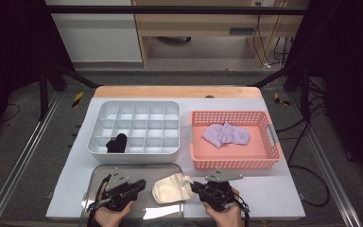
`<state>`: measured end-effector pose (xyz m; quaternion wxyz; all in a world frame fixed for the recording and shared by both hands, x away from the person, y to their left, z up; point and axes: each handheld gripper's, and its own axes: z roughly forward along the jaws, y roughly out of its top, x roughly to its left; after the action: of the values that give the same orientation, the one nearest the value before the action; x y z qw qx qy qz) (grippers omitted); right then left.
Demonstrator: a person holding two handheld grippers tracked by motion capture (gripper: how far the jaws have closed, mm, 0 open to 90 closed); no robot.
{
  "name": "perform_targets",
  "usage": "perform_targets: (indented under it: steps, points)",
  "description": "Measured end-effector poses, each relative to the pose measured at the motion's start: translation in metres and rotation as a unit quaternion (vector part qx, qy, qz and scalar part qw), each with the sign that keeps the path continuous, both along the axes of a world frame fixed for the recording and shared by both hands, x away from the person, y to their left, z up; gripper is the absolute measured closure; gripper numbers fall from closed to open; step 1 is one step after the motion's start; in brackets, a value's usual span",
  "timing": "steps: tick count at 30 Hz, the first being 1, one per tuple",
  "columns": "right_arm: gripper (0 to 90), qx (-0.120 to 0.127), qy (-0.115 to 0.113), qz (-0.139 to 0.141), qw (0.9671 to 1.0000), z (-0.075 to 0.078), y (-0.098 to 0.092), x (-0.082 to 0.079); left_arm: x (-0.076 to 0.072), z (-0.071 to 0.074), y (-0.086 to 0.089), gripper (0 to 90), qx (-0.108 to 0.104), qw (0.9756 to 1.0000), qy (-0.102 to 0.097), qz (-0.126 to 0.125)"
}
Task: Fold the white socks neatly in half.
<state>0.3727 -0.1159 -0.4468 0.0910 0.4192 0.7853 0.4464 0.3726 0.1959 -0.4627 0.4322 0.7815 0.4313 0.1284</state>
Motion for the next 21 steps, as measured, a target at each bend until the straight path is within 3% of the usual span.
perform_targets:
  steps: [4, 11, 15, 18, 19, 21]
  points:
    - [85.2, -0.008, -0.003, 0.009, 0.9999, 0.002, 0.008, -0.001, 0.0, -0.008, -0.012, 83.9, 0.01, 0.9997, 0.011, -0.019]
    - [85.2, -0.009, -0.013, 0.029, 0.9995, 0.007, 0.022, -0.001, 0.001, -0.01, -0.016, 84.8, 0.01, 0.9997, 0.01, -0.018]
    - [85.2, -0.005, -0.016, 0.054, 0.9984, 0.01, 0.039, -0.001, 0.0, -0.011, -0.016, 85.0, 0.012, 0.9997, 0.01, -0.02]
    - [85.2, -0.016, -0.015, 0.084, 0.9962, 0.009, 0.064, 0.001, 0.0, -0.011, -0.016, 85.1, 0.012, 0.9996, 0.011, -0.022]
    - [85.2, -0.016, -0.015, 0.084, 0.9962, 0.009, 0.064, 0.001, 0.0, -0.011, -0.016, 85.2, 0.012, 0.9996, 0.011, -0.022]
    - [85.2, -0.033, -0.014, 0.099, 0.9945, 0.005, 0.079, 0.003, 0.0, -0.012, -0.016, 85.4, 0.013, 0.9995, 0.012, -0.024]
